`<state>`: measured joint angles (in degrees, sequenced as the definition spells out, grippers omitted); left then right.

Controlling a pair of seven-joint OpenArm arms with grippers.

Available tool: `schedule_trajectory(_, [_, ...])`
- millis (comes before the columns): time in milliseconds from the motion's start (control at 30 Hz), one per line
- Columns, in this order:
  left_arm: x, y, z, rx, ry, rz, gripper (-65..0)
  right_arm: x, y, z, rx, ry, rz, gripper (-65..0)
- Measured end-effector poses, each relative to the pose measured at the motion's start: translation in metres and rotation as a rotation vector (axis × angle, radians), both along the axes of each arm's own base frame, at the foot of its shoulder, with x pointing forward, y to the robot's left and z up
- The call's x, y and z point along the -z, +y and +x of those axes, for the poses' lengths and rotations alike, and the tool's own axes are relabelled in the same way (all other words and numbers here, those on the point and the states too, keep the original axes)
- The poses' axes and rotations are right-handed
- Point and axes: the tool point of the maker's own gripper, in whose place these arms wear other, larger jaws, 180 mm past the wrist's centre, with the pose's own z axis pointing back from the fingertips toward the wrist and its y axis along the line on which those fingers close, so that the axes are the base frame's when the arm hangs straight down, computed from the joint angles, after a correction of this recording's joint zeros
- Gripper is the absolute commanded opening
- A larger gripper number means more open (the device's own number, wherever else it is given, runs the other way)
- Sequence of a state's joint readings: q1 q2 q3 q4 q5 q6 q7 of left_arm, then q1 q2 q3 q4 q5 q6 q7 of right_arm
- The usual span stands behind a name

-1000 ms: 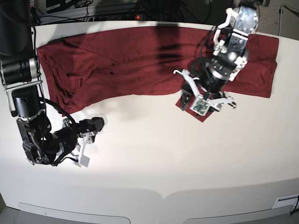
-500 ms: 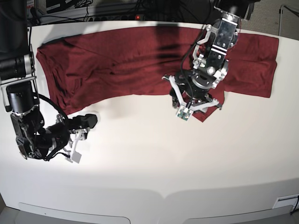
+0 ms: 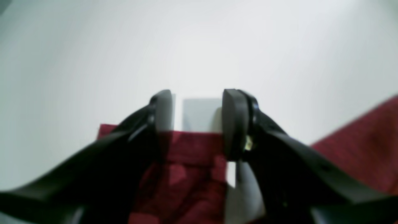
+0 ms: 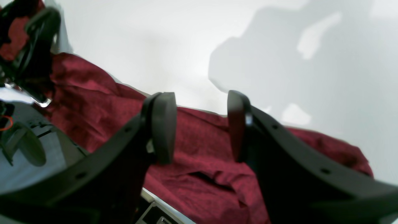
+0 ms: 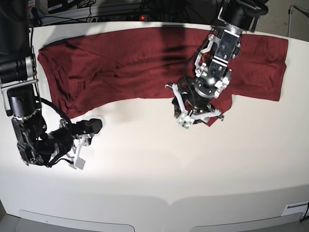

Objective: Fold the T-shirt properly

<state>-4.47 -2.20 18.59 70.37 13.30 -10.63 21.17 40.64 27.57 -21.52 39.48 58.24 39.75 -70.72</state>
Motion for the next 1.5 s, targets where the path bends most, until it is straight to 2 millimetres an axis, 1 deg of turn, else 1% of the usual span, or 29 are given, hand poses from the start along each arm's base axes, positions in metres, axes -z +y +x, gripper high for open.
schedule_trajectory(33, [0.0, 0.0, 0.001, -0.003, 0.008, 0.006, -41.3, 0.0, 0.0, 0.0, 0.001, 0.0, 0.0, -37.9])
schedule_trajectory(133, [0.002, 0.001, 0.0, -0.011, 0.035, 0.019, -49.4, 0.0, 0.0, 0.0, 0.0, 0.0, 0.001, -37.9])
schedule_trajectory(200, [0.004, 0.003, -0.001, -0.015, 0.05, 0.03, -53.4, 0.0, 0.001, 0.0, -0.001, 0.0, 0.001, -37.9])
schedule_trajectory(333, [0.005, 0.005, -0.001, -0.02, 0.063, 0.04, -54.0, 0.0, 0.001, 0.0, -0.001, 0.0, 0.001, -37.9])
schedule_trajectory(367, [0.005, 0.006, -0.001, -0.028, 0.063, 0.043, -55.8, 0.0, 0.001, 0.0, -0.001, 0.0, 0.002, -37.9])
schedule_trajectory(433, [0.005, 0.011, 0.001, -0.062, 0.056, 0.057, -65.0, 0.0, 0.001, 0.0, -0.001, 0.0, 0.002, -37.9])
schedule_trajectory(500, [0.004, 0.017, 0.003, -0.089, 0.043, 0.067, -65.0, 0.0, 0.001, 0.0, -0.001, 0.0, 0.002, -37.9])
schedule_trajectory(567, [0.004, 0.017, 0.003, -0.091, 0.03, 0.06, -65.0, 0.0, 0.001, 0.0, -0.001, 0.0, 0.001, -37.9])
schedule_trajectory(600, [0.003, 0.016, 0.003, -0.094, 0.029, 0.048, -64.7, 0.0, 0.001, 0.0, -0.001, 0.0, 0.002, -37.9])
schedule_trajectory(633, [0.003, 0.015, 0.002, -0.101, 0.037, 0.029, -57.5, 0.0, 0.001, 0.0, 0.0, 0.0, 0.002, -37.9])
schedule_trajectory(700, [-0.001, 0.018, 0.003, -0.137, 0.053, 0.002, -41.4, 0.0, 0.001, 0.0, -0.001, 0.0, 0.001, -37.9])
schedule_trajectory(733, [-0.003, 0.02, 0.003, -0.147, 0.062, -0.01, -34.8, 0.0, 0.001, 0.0, 0.0, 0.0, 0.002, -37.9])
schedule_trajectory(767, [-0.005, 0.02, 0.003, -0.153, 0.07, -0.023, -29.9, 0.0, 0.001, 0.0, 0.0, 0.0, 0.001, -37.9])
schedule_trajectory(800, [-0.008, 0.02, 0.002, -0.159, 0.077, -0.028, -27.4, 0.0, 0.0, 0.0, 0.0, 0.0, 0.001, -37.9])
schedule_trajectory(933, [-0.015, 0.018, -0.005, -0.164, 0.118, -0.023, -27.2, 0.0, 0.001, 0.001, 0.0, -0.002, 0.003, -37.9])
schedule_trajectory(1067, [-0.031, 0.01, -0.013, -0.14, 0.09, -0.049, -27.2, 0.0, 0.0, 0.0, 0.001, -0.002, -0.001, -37.9])
schedule_trajectory(1133, [-0.043, 0.008, -0.011, -0.137, 0.059, -0.065, -27.2, -0.001, 0.002, 0.001, 0.001, -0.003, 0.007, -37.9])
schedule_trajectory(1200, [-0.048, 0.006, -0.01, -0.132, 0.033, -0.078, -27.2, 0.0, 0.001, 0.0, 0.001, -0.002, 0.002, -37.9])
schedule_trajectory(1300, [-0.035, 0.013, -0.024, -0.127, 0.043, -0.015, -27.8, 0.0, 0.001, 0.001, 0.0, -0.002, 0.002, -37.9])
schedule_trajectory(1367, [-0.028, 0.017, -0.032, -0.12, 0.05, 0.016, -31.0, 0.0, 0.001, 0.0, -0.001, 0.0, 0.002, -37.9])
schedule_trajectory(1433, [-0.028, 0.016, -0.032, -0.118, 0.039, 0.015, -33.2, 0.0, 0.001, 0.0, -0.001, 0.0, 0.002, -37.9])
schedule_trajectory(1500, [-0.033, 0.013, -0.029, -0.11, 0.006, -0.004, -33.3, 0.0, 0.001, 0.0, 0.0, 0.0, 0.003, -37.9])
